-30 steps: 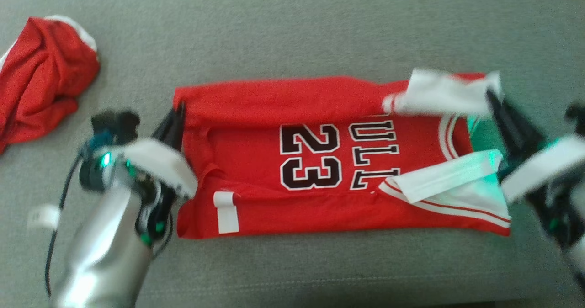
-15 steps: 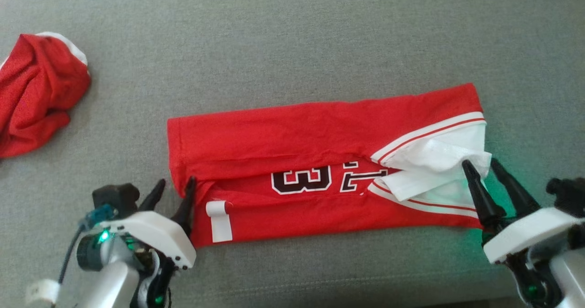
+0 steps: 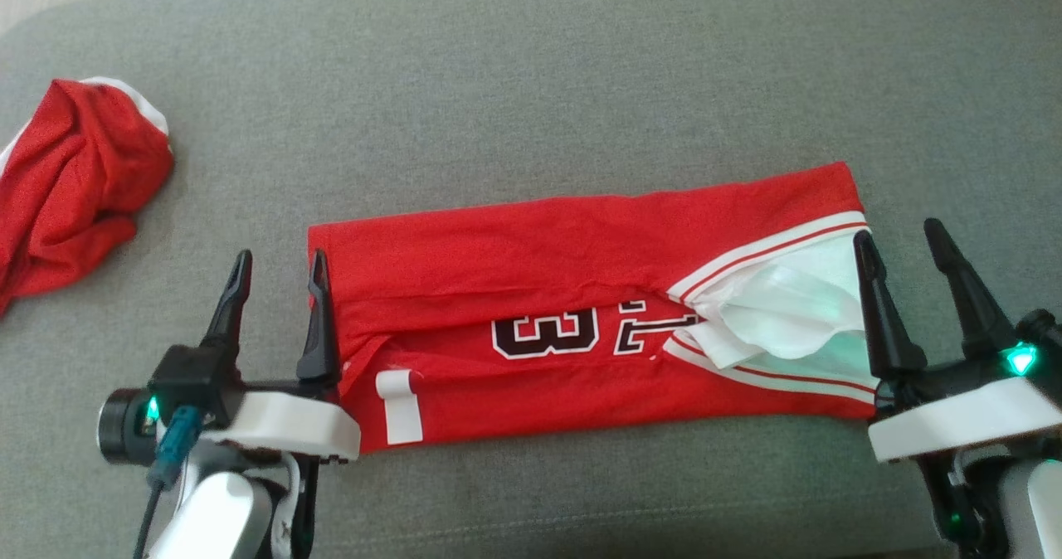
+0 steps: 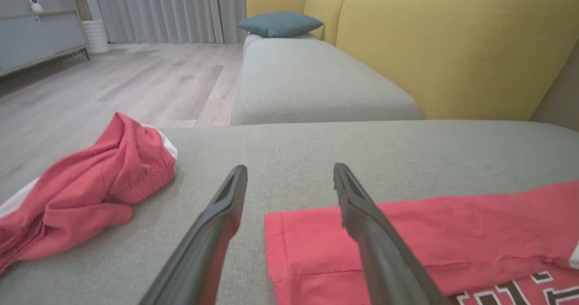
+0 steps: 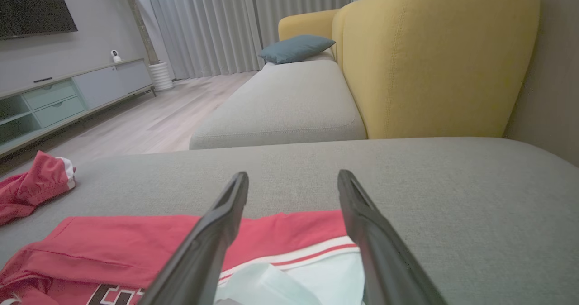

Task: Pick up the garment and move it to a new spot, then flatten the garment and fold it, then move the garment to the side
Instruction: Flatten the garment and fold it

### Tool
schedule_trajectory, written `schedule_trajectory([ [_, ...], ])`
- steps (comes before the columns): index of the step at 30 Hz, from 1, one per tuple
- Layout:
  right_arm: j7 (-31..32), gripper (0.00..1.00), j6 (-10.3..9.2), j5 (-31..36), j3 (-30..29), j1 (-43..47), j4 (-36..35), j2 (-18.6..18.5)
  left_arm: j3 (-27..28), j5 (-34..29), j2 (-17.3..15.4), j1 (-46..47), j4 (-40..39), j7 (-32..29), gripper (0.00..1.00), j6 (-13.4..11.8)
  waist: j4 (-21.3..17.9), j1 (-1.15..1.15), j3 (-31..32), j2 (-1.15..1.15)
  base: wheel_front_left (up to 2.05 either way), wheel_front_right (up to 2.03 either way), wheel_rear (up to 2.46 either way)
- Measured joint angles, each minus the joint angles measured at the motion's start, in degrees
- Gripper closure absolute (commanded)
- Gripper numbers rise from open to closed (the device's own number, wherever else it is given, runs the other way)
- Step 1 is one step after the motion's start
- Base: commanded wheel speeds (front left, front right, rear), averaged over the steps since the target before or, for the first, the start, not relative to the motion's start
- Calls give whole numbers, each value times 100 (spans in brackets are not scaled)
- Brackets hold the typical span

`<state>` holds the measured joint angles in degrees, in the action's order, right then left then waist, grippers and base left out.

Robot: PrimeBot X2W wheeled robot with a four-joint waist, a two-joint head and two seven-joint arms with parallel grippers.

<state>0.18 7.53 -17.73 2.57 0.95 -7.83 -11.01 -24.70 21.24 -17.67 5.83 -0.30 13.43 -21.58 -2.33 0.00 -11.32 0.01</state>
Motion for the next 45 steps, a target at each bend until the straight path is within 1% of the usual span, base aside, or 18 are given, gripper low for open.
schedule_trajectory([
  [3,136,0,0,148,-35,122,-232,108,-4,-175,-3,-20,-181,30,0,-97,4,0,57,0,0,0,0],
  [7,246,0,0,221,-43,378,-297,193,-24,-297,-11,-218,-215,30,0,-219,6,0,96,0,0,0,0],
  [12,287,0,0,237,-68,437,-365,279,-40,-312,-31,-299,-211,25,0,-270,0,0,110,0,0,0,0],
  [23,364,0,0,260,-151,437,-349,281,-54,-347,-59,-298,-227,-7,0,-314,3,0,66,0,0,0,0],
  [28,388,0,0,283,-328,415,91,136,-81,-364,-60,-227,-263,-7,0,-313,53,0,-126,0,0,0,0],
  [32,435,0,0,234,-490,194,670,53,-112,-402,-40,-3,-271,-4,0,-310,120,0,-346,0,0,0,0],
  [37,697,0,0,58,-408,-246,1457,-109,-222,-413,12,259,-212,12,0,-254,238,0,-585,0,0,0,0],
  [42,1138,0,0,-281,-31,-454,1897,-124,-221,-453,32,307,-136,29,0,-253,324,0,-708,0,0,0,0],
  [43,1207,20,0,-382,-2,-489,1918,-134,-220,-453,37,307,-129,30,0,-253,332,0,-717,0,0,0,0],
  [44,1274,20,0,-452,33,-525,1935,-188,-220,-453,48,307,-126,30,0,-253,339,0,-719,0,0,0,0],
  [45,1311,100,0,-510,51,-548,1940,-234,-219,-453,53,307,-115,34,0,-253,343,0,-716,0,0,0,0],
])
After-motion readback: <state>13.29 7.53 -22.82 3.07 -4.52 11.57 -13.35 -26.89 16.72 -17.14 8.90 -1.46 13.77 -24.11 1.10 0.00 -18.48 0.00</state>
